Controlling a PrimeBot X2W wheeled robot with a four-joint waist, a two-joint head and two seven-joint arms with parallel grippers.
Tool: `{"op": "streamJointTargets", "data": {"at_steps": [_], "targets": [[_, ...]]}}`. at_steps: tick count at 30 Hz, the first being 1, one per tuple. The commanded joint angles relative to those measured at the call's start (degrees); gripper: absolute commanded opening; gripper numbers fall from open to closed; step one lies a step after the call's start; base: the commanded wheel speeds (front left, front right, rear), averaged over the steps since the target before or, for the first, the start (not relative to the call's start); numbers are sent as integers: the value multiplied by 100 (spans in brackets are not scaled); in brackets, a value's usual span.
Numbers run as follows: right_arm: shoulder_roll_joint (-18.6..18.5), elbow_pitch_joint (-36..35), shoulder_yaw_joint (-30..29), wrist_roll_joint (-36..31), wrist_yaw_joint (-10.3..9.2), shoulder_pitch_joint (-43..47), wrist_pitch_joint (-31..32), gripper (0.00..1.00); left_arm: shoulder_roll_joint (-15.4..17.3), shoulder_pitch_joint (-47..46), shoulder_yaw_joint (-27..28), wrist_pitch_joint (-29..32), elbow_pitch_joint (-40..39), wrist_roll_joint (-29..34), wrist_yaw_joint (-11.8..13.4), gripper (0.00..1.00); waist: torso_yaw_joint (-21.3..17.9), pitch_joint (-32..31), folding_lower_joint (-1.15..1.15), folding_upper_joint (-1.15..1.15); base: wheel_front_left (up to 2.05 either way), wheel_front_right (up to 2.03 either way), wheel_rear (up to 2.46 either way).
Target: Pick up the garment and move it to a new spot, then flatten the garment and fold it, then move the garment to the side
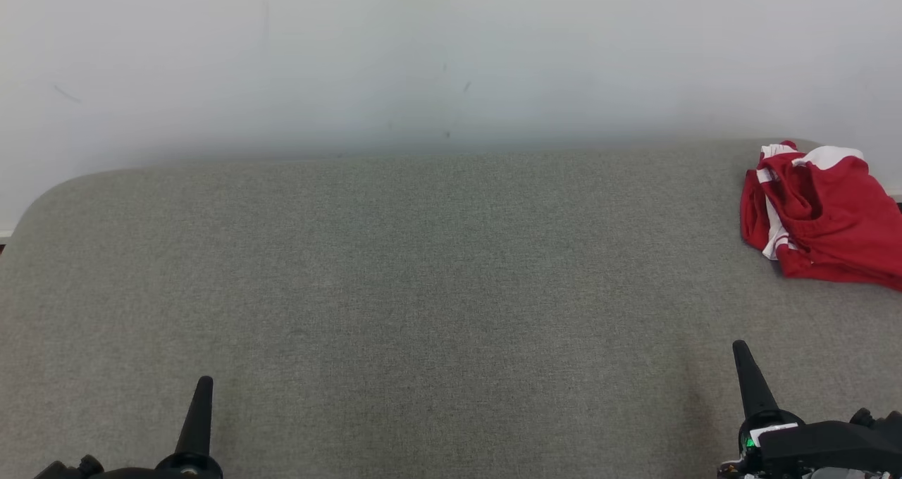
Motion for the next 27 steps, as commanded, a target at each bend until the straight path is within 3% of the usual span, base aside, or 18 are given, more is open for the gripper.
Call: {"op": "streamJointTargets", "data": {"at_steps": [1, 27], "targets": [[11, -20, -32, 146, -7, -80, 43, 0, 28, -137, 18, 46, -11, -146, -28, 0, -2, 2, 0, 0, 0, 0, 0], [74, 77, -199, 1310, -10, -248, 329, 0, 31, -335, 55, 369, 113, -1419, -63, 0, -41, 36, -1, 0, 0, 0, 0]]}}
